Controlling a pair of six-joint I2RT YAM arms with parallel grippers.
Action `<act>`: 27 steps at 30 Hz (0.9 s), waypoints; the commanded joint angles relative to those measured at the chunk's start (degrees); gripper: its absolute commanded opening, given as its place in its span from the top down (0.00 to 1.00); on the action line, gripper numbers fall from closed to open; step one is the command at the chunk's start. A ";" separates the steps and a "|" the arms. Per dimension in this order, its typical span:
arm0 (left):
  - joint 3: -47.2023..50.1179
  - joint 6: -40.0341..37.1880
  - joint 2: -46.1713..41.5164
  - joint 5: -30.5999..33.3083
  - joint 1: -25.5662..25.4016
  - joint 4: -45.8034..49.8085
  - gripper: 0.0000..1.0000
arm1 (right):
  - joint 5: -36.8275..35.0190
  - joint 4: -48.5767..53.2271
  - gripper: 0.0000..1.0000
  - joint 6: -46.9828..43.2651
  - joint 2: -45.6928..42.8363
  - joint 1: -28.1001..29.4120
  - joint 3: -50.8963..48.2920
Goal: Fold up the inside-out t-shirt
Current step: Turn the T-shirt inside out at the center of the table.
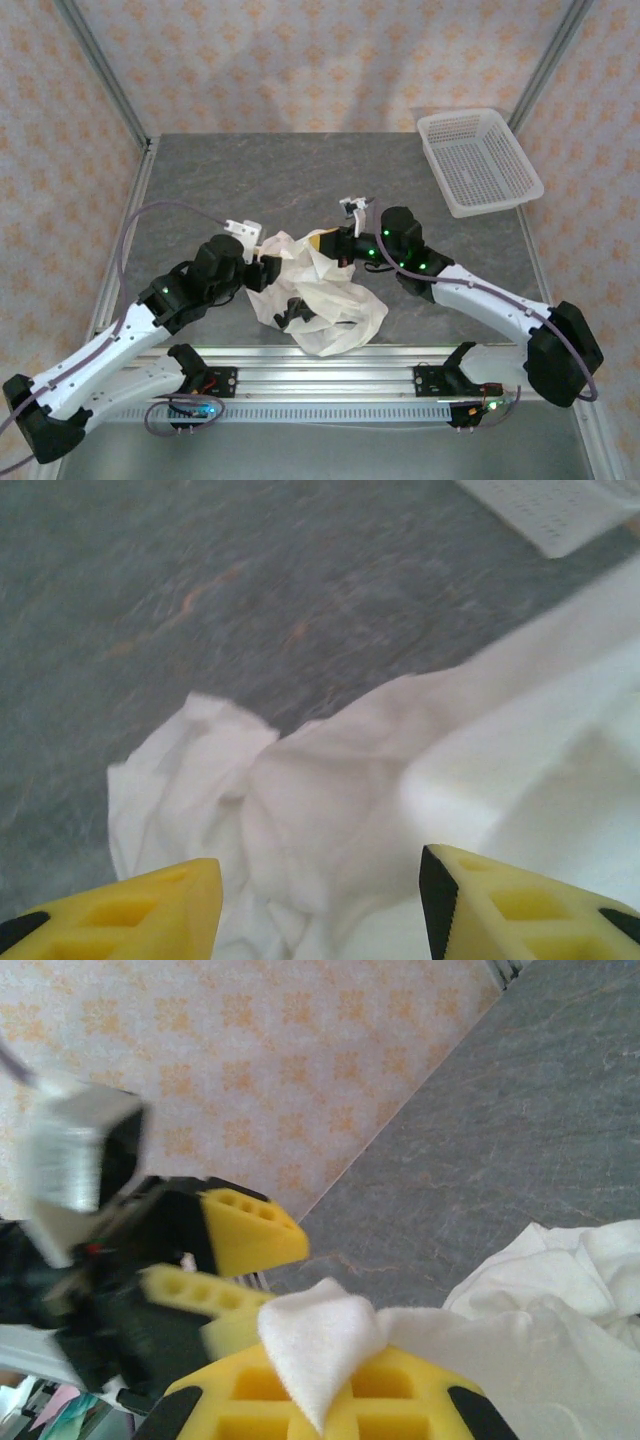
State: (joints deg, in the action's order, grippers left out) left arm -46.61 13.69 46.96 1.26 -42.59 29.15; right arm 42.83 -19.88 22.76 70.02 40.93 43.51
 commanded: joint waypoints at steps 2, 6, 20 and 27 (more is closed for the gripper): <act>-3.60 -7.39 1.84 11.52 -6.33 0.04 0.45 | 0.66 -1.45 1.00 1.48 0.21 -0.54 2.23; -3.94 -11.18 4.24 10.69 -9.57 -3.47 0.45 | -0.67 2.67 1.00 0.49 -0.06 -0.67 3.34; -8.58 -1.03 11.70 -13.21 1.87 -11.53 1.00 | -3.08 8.06 0.94 -1.00 -1.93 -2.71 1.31; -11.09 22.78 13.54 -44.39 5.15 -30.37 1.00 | -11.54 14.16 0.67 -3.85 -8.41 -7.44 -5.93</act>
State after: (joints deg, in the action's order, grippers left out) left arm -55.16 24.58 60.20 -27.81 -37.50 9.58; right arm 35.90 -9.41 21.37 65.14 33.45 39.44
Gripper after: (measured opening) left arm 0.040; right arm 0.304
